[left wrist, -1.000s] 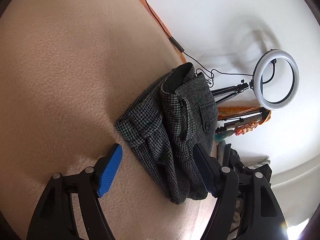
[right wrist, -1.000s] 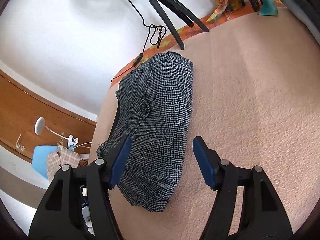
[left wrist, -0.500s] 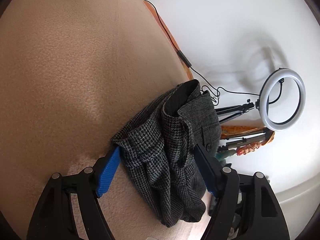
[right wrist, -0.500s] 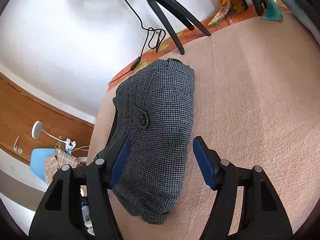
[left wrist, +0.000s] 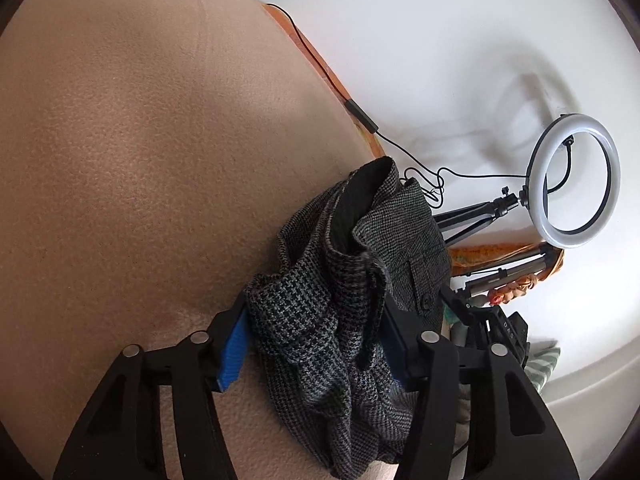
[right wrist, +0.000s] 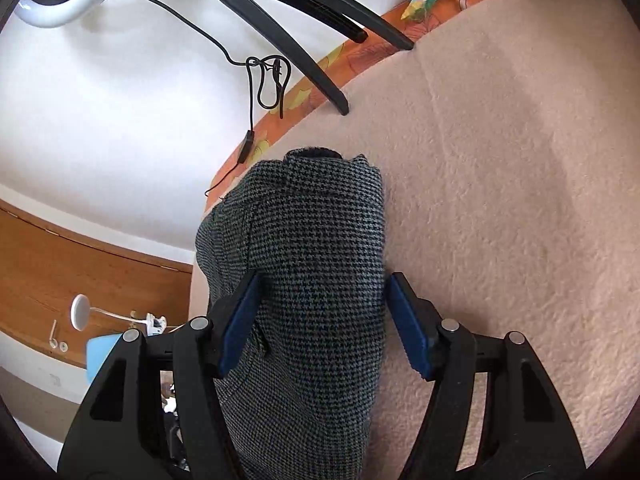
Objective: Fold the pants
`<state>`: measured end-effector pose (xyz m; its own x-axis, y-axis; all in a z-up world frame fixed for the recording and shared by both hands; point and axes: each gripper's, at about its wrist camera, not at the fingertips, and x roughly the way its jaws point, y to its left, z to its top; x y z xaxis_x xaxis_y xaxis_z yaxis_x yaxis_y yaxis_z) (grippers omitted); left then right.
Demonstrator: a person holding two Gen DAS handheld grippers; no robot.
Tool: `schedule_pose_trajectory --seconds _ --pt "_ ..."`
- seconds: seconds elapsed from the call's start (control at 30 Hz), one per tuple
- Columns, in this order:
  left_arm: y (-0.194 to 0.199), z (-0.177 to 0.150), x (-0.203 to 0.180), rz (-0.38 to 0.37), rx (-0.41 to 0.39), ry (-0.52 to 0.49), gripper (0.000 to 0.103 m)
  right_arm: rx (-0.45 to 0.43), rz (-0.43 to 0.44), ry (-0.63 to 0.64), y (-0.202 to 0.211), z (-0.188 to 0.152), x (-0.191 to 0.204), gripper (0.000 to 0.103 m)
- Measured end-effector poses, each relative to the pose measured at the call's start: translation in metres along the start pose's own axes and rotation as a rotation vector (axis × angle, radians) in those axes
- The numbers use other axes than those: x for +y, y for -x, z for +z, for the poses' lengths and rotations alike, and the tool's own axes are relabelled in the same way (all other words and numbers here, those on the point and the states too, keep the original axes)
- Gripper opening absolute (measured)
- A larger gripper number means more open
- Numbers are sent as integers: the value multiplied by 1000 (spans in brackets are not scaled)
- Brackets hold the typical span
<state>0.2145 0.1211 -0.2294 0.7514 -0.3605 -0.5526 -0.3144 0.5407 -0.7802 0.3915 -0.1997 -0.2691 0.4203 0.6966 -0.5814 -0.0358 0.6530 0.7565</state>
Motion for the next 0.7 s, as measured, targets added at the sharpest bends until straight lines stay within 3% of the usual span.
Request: schedule_pose_trajectory --seconds 0.2,0.33,0.43,0.7 --pt "-3 -2 -7 19 -5 -83 47 -4 33 -3 -14 4 8 69" --pt "-4 -6 -18 36 -2 -166 42 -17 -4 67 -15 2 24 38" --pt "-3 -7 -23 35 -2 -192 41 -29 -46 132 -10 1 38 28" --pt "7 -11 -26 19 -7 -209 37 -76 -96 395 15 -14 115 22"
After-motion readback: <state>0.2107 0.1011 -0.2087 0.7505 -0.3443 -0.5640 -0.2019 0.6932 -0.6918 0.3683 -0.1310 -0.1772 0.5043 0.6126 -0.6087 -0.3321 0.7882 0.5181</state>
